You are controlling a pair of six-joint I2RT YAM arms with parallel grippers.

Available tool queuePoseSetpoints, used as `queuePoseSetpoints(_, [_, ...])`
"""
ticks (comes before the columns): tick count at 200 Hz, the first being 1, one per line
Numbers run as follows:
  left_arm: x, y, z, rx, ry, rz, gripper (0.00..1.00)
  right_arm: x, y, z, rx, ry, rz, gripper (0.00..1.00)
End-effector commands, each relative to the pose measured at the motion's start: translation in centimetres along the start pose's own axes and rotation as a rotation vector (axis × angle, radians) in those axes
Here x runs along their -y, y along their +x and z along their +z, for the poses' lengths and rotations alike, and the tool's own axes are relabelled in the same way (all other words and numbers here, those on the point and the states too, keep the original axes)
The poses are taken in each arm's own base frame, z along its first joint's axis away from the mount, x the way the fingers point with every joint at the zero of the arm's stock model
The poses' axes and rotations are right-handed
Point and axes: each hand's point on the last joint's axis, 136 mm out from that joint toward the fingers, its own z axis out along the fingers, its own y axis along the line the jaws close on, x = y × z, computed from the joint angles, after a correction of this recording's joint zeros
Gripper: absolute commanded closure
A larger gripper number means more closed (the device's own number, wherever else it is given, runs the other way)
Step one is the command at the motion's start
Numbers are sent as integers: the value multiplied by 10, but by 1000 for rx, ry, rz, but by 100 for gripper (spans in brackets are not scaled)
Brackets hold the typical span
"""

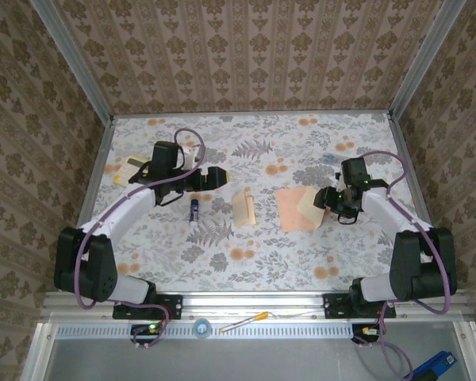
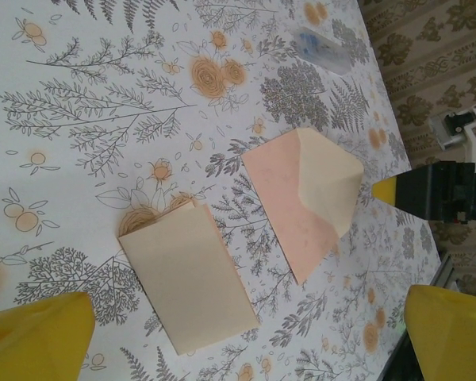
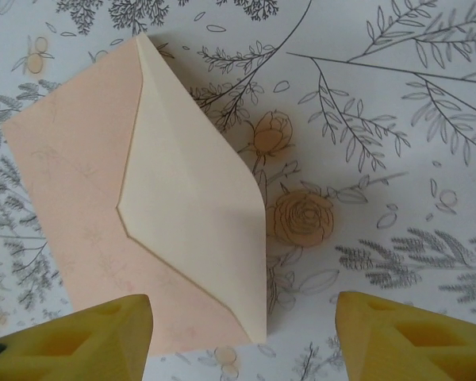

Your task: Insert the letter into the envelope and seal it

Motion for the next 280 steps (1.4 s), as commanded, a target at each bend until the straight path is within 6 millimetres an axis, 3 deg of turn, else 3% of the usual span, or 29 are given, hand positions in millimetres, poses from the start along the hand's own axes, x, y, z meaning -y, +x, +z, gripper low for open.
queuePoseSetpoints(1, [14,-18,0,39,26,31,0,-1,-3,13,3,-25,-14,39])
queuePoseSetpoints(90, [9,-12,4,26,24,23,0,-4,-5,35,-2,-61,5,59])
queuePoseSetpoints(123, [8,-10,5,21,24,21,0,-5,-6,36,6,-72,22,78])
queuePoseSetpoints(182, [8,-7,5,15,29,15,0,-21,-8,30,51,-116,75,100])
queuePoseSetpoints(280, [9,-5,3,12,32,17,0,-65,-4,34,51,-162,8,100])
